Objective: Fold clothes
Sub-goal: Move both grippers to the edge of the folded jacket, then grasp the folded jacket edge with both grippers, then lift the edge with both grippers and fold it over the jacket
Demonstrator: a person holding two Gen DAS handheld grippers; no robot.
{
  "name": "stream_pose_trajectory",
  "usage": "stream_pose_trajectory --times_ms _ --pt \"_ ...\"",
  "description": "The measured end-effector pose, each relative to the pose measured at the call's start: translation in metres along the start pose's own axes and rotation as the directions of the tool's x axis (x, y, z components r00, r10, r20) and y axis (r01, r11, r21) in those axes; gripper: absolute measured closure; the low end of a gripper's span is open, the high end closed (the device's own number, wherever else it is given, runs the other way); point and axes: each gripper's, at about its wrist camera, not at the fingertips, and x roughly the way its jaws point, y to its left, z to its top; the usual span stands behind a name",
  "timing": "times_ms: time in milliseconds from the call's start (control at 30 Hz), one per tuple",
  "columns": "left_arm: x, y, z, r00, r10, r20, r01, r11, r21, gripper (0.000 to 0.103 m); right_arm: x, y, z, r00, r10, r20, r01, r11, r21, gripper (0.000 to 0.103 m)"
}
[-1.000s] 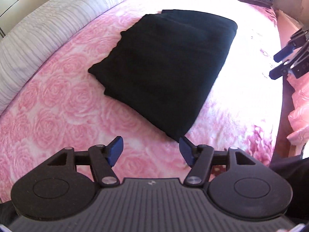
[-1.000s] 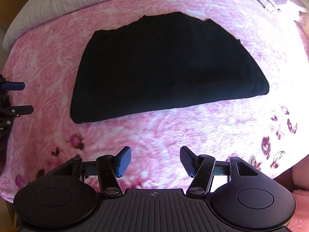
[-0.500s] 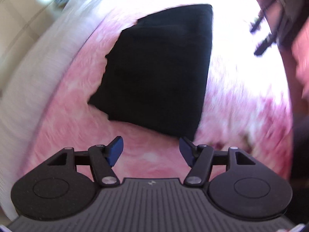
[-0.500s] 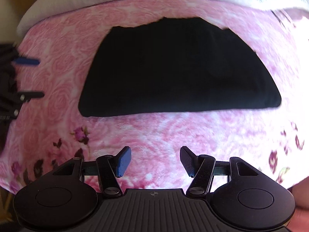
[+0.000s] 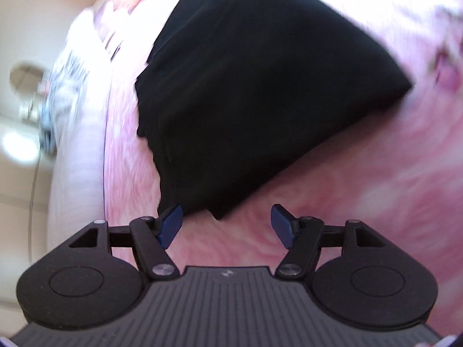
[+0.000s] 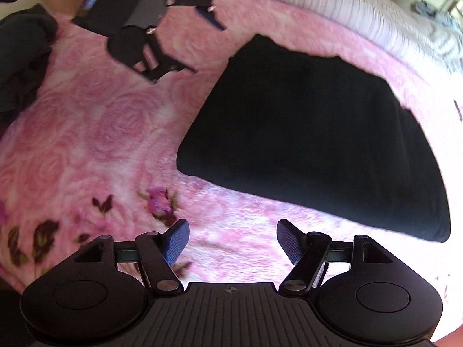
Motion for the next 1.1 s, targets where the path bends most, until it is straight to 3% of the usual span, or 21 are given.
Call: stream_pose_trajectory --times_ms 200,433,500,533,567,667,800,867,967,1000,1067,1100 --pt "0.042 -0.003 -0.018 0.996 -0.013 0.087 -0.005 0.98 0.2 0.039 0.02 0.005 0.006 0.999 -0.023 -0.033 0.026 0.997 0.068 0.033" --pt "0.07 0.001 -0.021 0.979 0.021 0.202 -0.083 0.949 0.303 0.039 0.042 0.013 0.011 0.996 -0.086 -0.022 0.086 0.996 0.013 0.032" --pt "0.076 0.005 -0.02 0.978 0.015 0.208 -0.08 0.948 0.308 0.046 0.049 0.021 0.011 0.991 -0.132 0.001 0.132 0.989 -0.07 0.032" --pt "0.078 0.006 -0.019 0.979 0.009 0.206 -0.073 0.948 0.309 0.063 0.053 0.026 0.01 0.988 -0.152 0.012 0.153 0.98 -0.127 0.032" --pt "0.081 0.008 -0.019 0.979 0.003 0.204 -0.067 0.949 0.309 0.077 0.058 0.032 0.008 0.983 -0.182 0.028 0.184 0.963 -0.197 0.032" --pt "0.082 0.008 -0.017 0.981 0.004 0.196 -0.063 0.953 0.295 0.084 0.074 0.048 -0.003 0.959 -0.265 0.101 0.284 0.877 -0.388 0.032" --pt "0.079 0.016 -0.01 0.981 -0.001 0.196 -0.043 0.975 0.22 0.089 0.095 0.06 -0.015 0.908 -0.339 0.246 0.419 0.712 -0.564 0.032" --pt "0.078 0.021 -0.008 0.981 -0.012 0.196 -0.028 0.98 0.198 0.089 0.1 0.062 -0.014 0.897 -0.323 0.301 0.442 0.668 -0.599 0.032" --pt "0.075 0.029 -0.006 0.98 -0.027 0.196 -0.008 0.984 0.18 0.09 0.109 0.067 -0.011 0.902 -0.28 0.329 0.431 0.627 -0.649 0.034" --pt "0.073 0.029 -0.006 0.98 -0.026 0.195 -0.01 0.984 0.18 0.09 0.11 0.067 -0.008 0.907 -0.263 0.329 0.419 0.638 -0.646 0.037" --pt "0.069 0.032 -0.006 0.98 -0.024 0.196 -0.012 0.983 0.181 0.091 0.107 0.065 0.0 0.927 -0.218 0.306 0.368 0.686 -0.628 0.076" --pt "0.063 0.031 -0.006 0.98 -0.022 0.198 -0.015 0.983 0.182 0.091 0.104 0.063 0.004 0.93 -0.211 0.302 0.358 0.711 -0.605 0.08"
